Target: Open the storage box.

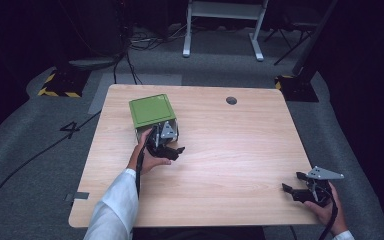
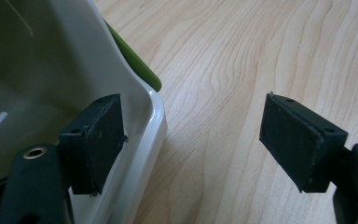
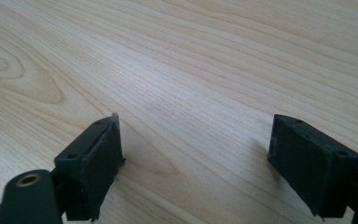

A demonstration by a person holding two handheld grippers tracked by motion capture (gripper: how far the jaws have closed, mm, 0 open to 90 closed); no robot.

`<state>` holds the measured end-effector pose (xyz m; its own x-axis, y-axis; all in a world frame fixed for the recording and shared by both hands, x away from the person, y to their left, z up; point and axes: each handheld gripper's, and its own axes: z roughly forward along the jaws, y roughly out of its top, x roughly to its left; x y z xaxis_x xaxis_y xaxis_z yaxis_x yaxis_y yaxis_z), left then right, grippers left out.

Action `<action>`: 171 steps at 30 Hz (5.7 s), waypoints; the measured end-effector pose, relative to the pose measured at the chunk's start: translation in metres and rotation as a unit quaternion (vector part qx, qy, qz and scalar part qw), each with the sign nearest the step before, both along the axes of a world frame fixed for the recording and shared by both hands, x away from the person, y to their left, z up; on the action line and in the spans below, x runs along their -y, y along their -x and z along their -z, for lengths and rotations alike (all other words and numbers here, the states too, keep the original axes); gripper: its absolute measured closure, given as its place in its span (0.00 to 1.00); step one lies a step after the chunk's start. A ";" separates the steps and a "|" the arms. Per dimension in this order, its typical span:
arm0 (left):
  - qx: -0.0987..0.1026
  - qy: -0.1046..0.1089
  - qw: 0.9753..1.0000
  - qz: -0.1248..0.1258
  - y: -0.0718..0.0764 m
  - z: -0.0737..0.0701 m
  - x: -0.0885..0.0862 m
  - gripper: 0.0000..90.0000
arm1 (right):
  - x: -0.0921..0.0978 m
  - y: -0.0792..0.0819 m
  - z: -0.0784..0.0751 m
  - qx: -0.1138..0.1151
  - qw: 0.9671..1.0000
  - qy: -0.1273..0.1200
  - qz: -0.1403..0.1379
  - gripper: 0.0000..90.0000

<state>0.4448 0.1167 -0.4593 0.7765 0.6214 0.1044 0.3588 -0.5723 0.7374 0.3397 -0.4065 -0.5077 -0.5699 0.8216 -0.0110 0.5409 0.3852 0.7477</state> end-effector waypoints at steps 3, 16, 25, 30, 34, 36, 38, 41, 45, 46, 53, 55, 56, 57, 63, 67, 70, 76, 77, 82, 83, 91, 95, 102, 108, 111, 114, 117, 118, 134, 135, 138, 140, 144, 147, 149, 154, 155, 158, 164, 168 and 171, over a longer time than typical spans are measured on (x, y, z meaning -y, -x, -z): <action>-0.006 0.000 1.000 -0.004 -0.003 0.002 -0.001 0.27 | 0.000 0.000 0.000 0.000 1.000 0.000 0.000 0.19; -0.023 -0.017 1.000 0.000 -0.003 0.004 -0.003 0.49 | 0.000 0.000 0.000 0.001 1.000 0.001 -0.001 0.19; -0.032 -0.030 0.999 0.020 0.005 0.001 0.004 0.59 | 0.000 0.000 0.000 0.001 1.000 0.001 -0.002 0.19; -0.043 -0.030 0.998 0.025 0.007 -0.001 0.003 0.70 | 0.000 0.001 0.000 0.001 1.000 0.001 -0.002 0.19; -0.041 -0.035 0.998 0.026 0.010 -0.002 0.007 0.73 | 0.000 0.001 0.000 0.001 1.000 0.001 -0.002 0.20; -0.042 -0.039 0.998 0.028 0.010 -0.003 0.009 0.75 | 0.000 0.001 0.000 0.001 1.000 0.001 -0.002 0.20; -0.044 -0.035 0.998 0.028 0.011 -0.003 0.008 0.75 | 0.000 0.001 0.000 0.001 1.000 0.001 -0.002 0.20; -0.046 -0.035 0.998 0.031 0.013 -0.002 0.008 0.78 | 0.000 0.001 0.000 0.001 1.000 0.001 -0.002 0.20; -0.050 -0.035 0.998 0.035 0.016 -0.002 0.008 0.79 | 0.000 0.001 0.000 0.001 1.000 0.001 -0.003 0.20; -0.053 -0.031 0.997 0.036 0.016 -0.002 0.007 0.81 | 0.000 0.001 0.000 0.001 1.000 0.001 -0.004 0.20; -0.056 -0.029 0.997 0.044 0.020 -0.002 0.007 0.81 | 0.000 0.001 0.000 0.000 1.000 0.000 -0.004 0.20; -0.058 -0.025 0.997 0.044 0.022 -0.002 0.008 0.81 | 0.000 0.001 0.000 0.000 1.000 0.000 -0.004 0.20; -0.056 -0.027 0.997 0.045 0.023 -0.002 0.008 0.81 | 0.000 0.001 0.000 0.000 1.000 0.001 -0.004 0.20; -0.057 -0.027 0.997 0.046 0.023 -0.002 0.008 0.81 | 0.000 0.001 0.000 0.000 1.000 0.001 -0.004 0.20; -0.061 -0.026 0.997 0.051 0.031 -0.003 0.010 0.81 | 0.000 0.001 0.000 0.000 1.000 0.000 -0.004 0.20; -0.059 -0.025 0.997 0.050 0.036 -0.003 0.012 0.81 | 0.000 0.001 0.000 0.000 1.000 0.000 -0.004 0.20; -0.062 -0.025 0.997 0.049 0.039 -0.003 0.013 0.81 | 0.000 0.001 0.000 0.000 1.000 0.000 -0.004 0.20; -0.064 -0.024 0.996 0.053 0.048 -0.003 0.015 0.81 | 0.000 0.001 0.000 0.001 1.000 0.000 -0.004 0.20; -0.065 -0.026 0.996 0.053 0.049 -0.003 0.016 0.81 | 0.000 0.001 0.000 0.000 1.000 0.000 -0.004 0.20; -0.061 -0.035 0.996 0.058 0.055 -0.004 0.020 0.80 | 0.000 0.001 0.000 0.000 1.000 0.000 -0.004 0.20; -0.061 -0.037 0.996 0.058 0.056 -0.004 0.021 0.80 | 0.000 0.001 0.000 0.001 1.000 0.000 -0.004 0.20; -0.055 -0.040 0.996 0.062 0.061 -0.007 0.025 0.69 | 0.000 0.001 0.000 0.000 1.000 0.000 -0.004 0.20; -0.042 -0.023 0.996 0.069 0.067 -0.018 0.022 0.61 | 0.000 0.001 0.000 0.000 1.000 0.000 -0.004 0.20; -0.016 -0.005 0.998 0.060 0.074 -0.035 0.013 0.52 | 0.000 0.001 0.000 0.000 1.000 0.000 -0.004 0.20; 0.002 -0.005 1.000 0.031 0.078 -0.042 0.000 0.46 | 0.000 0.001 0.000 0.000 1.000 0.000 -0.003 0.20; 0.009 0.008 1.000 0.022 0.082 -0.046 -0.008 0.41 | 0.000 0.001 0.000 0.000 1.000 0.000 -0.004 0.20; 0.018 0.006 1.000 0.014 0.085 -0.049 -0.015 0.34 | 0.000 0.001 0.000 0.000 1.000 0.000 -0.004 0.20; 0.025 0.010 1.000 0.004 0.089 -0.050 -0.024 0.29 | 0.000 0.001 0.000 0.000 1.000 0.000 -0.003 0.20; 0.027 0.012 1.000 0.001 0.090 -0.050 -0.026 0.28 | 0.000 0.001 0.000 0.000 1.000 0.000 -0.004 0.20; 0.086 -0.001 0.996 -0.035 0.120 -0.060 -0.069 0.18 | 0.000 0.001 0.000 0.000 1.000 0.000 -0.003 0.20; 0.088 -0.004 0.995 -0.036 0.121 -0.060 -0.072 0.18 | 0.000 0.001 0.000 0.000 1.000 0.000 -0.003 0.20; 0.092 -0.020 0.995 -0.044 0.126 -0.058 -0.079 0.18 | 0.000 0.001 0.000 0.000 1.000 0.000 -0.003 0.20; 0.094 -0.033 0.994 -0.052 0.129 -0.055 -0.085 0.18 | 0.000 0.001 0.000 0.000 1.000 0.000 -0.003 0.20; 0.097 -0.049 0.992 -0.066 0.135 -0.050 -0.097 0.18 | 0.000 0.001 0.000 0.000 1.000 0.000 -0.003 0.20; 0.093 -0.052 0.992 -0.071 0.138 -0.046 -0.106 0.18 | 0.000 0.001 0.000 0.000 1.000 0.000 -0.004 0.20; 0.090 -0.060 0.991 -0.073 0.139 -0.041 -0.110 0.19 | 0.000 0.001 0.000 0.000 1.000 0.000 -0.003 0.20; 0.083 -0.065 0.991 -0.077 0.140 -0.032 -0.119 0.19 | 0.001 0.000 0.000 0.000 1.000 0.001 -0.004 0.20; 0.080 -0.067 0.991 -0.079 0.140 -0.029 -0.121 0.19 | 0.001 0.000 0.000 0.000 1.000 0.000 -0.004 0.20; 0.068 -0.073 0.992 -0.082 0.139 -0.021 -0.126 0.19 | 0.000 0.000 0.000 0.000 1.000 0.000 -0.004 0.20; 0.035 -0.074 0.992 -0.093 0.136 0.001 -0.136 0.18 | 0.001 0.001 0.000 0.000 1.000 0.000 -0.004 0.20; 0.010 -0.072 0.991 -0.114 0.133 0.015 -0.145 0.18 | 0.000 0.001 0.000 0.000 1.000 0.000 -0.004 0.20; 0.000 -0.059 0.990 -0.130 0.132 0.025 -0.153 0.19 | 0.000 0.001 0.000 0.000 1.000 0.000 -0.004 0.20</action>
